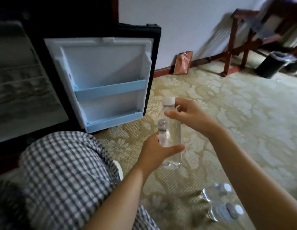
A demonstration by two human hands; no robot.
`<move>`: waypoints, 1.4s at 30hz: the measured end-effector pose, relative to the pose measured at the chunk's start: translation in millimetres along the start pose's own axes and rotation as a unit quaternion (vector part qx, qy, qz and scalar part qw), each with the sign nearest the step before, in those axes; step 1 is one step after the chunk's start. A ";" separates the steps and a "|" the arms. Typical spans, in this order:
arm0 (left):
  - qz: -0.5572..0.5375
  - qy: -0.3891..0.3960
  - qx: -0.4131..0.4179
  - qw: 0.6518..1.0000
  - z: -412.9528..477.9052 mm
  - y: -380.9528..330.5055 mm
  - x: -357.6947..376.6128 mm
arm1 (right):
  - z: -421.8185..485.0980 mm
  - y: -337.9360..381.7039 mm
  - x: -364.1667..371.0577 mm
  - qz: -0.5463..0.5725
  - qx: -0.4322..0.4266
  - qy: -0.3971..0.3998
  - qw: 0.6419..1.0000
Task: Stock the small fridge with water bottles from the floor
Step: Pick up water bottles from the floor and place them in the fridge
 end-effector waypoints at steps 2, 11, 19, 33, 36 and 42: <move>-0.006 -0.007 0.014 1.000 -6.2 -19.0 -23.7 | 7.7 22.8 8.2 0.015 -0.011 0.037 0.999; 0.075 -0.085 0.065 0.991 -36.3 -78.5 -141.1 | 38.8 119.2 52.0 0.061 -0.079 0.136 0.986; 0.073 -0.158 0.117 0.978 -58.7 -107.8 -244.3 | 94.1 203.5 103.2 0.064 -0.164 0.126 0.976; 0.074 -0.228 0.055 0.969 -37.2 -52.8 -410.9 | 225.9 229.1 248.1 0.086 -0.149 0.132 0.976; 0.040 -0.269 0.052 0.961 -24.5 -34.1 -435.8 | 252.0 224.1 274.0 0.097 -0.150 0.104 0.978; 0.055 -0.289 -0.010 0.956 1.1 12.8 -473.3 | 281.4 207.9 324.7 0.042 -0.158 0.081 0.983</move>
Point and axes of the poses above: each hand's wrist, its own z-axis towards the middle knuckle, its own x-axis out of the palm, y = z × x, the point moved 4 cm from there along z, towards the middle knuckle, and after that the axes turned 1 degree about z, right-handed, at the moved point
